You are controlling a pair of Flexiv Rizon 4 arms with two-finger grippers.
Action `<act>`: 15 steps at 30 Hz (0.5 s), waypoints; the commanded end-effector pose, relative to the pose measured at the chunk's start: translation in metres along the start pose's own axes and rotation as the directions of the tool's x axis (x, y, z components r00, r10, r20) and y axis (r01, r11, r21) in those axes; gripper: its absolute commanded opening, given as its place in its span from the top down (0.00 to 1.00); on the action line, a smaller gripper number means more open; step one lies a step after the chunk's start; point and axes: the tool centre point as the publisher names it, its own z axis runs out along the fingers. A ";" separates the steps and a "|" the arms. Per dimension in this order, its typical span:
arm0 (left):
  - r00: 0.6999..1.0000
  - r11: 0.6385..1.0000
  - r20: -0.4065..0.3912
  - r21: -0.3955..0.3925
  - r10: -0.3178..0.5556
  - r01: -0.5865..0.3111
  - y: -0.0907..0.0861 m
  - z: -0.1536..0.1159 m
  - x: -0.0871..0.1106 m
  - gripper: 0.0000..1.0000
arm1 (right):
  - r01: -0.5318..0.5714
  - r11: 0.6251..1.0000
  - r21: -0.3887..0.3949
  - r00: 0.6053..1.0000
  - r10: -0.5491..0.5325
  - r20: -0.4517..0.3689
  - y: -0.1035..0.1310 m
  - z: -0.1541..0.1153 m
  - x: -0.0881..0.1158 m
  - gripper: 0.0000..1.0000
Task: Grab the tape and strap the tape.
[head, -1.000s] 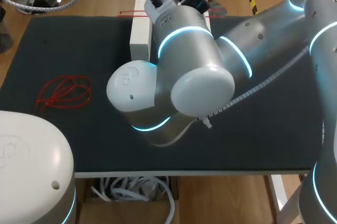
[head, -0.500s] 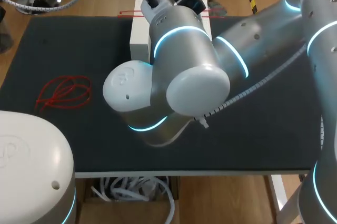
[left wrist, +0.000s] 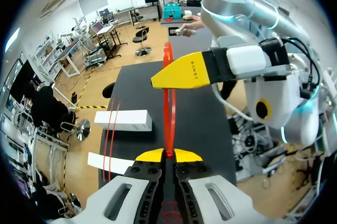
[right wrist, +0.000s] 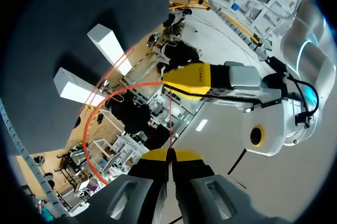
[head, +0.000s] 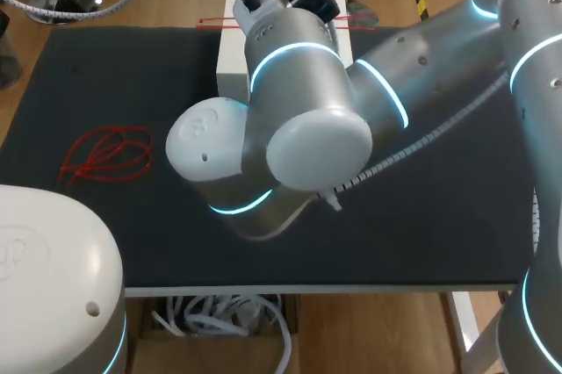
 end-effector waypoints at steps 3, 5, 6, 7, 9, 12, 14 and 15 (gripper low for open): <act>1.000 1.000 -0.002 -0.004 -0.001 0.001 -0.001 -0.001 0.000 1.00 | 0.026 0.999 -0.022 0.999 -0.026 0.024 0.003 0.003 -0.006 1.00; 1.000 1.000 -0.002 -0.004 -0.001 0.001 -0.001 -0.001 0.000 1.00 | 0.024 0.999 -0.025 1.000 -0.023 0.017 0.005 0.001 -0.004 1.00; 1.000 1.000 -0.002 -0.004 -0.001 0.001 -0.001 -0.001 0.000 1.00 | 0.021 0.999 -0.026 1.000 -0.021 0.013 0.006 0.000 -0.004 1.00; 1.000 1.000 -0.002 -0.004 -0.001 0.001 -0.001 -0.001 0.000 1.00 | 0.019 0.999 -0.028 1.000 -0.019 0.010 0.008 -0.001 -0.003 1.00; 1.000 1.000 -0.002 -0.004 -0.001 0.001 -0.001 -0.001 0.000 1.00 | 0.017 0.999 -0.034 1.000 -0.017 0.007 0.011 -0.003 -0.004 1.00; 1.000 1.000 -0.002 -0.004 -0.001 0.001 -0.001 -0.001 0.000 1.00 | 0.015 0.999 -0.038 1.000 -0.015 0.004 0.012 -0.004 -0.003 1.00; 1.000 1.000 -0.002 -0.004 -0.001 0.001 -0.001 -0.001 0.000 1.00 | 0.014 0.999 -0.038 1.000 -0.014 0.001 0.012 -0.004 -0.002 1.00; 1.000 1.000 -0.002 -0.004 -0.001 0.001 -0.001 -0.001 0.000 1.00 | 0.013 0.999 -0.036 1.000 -0.013 0.000 0.011 -0.004 -0.002 1.00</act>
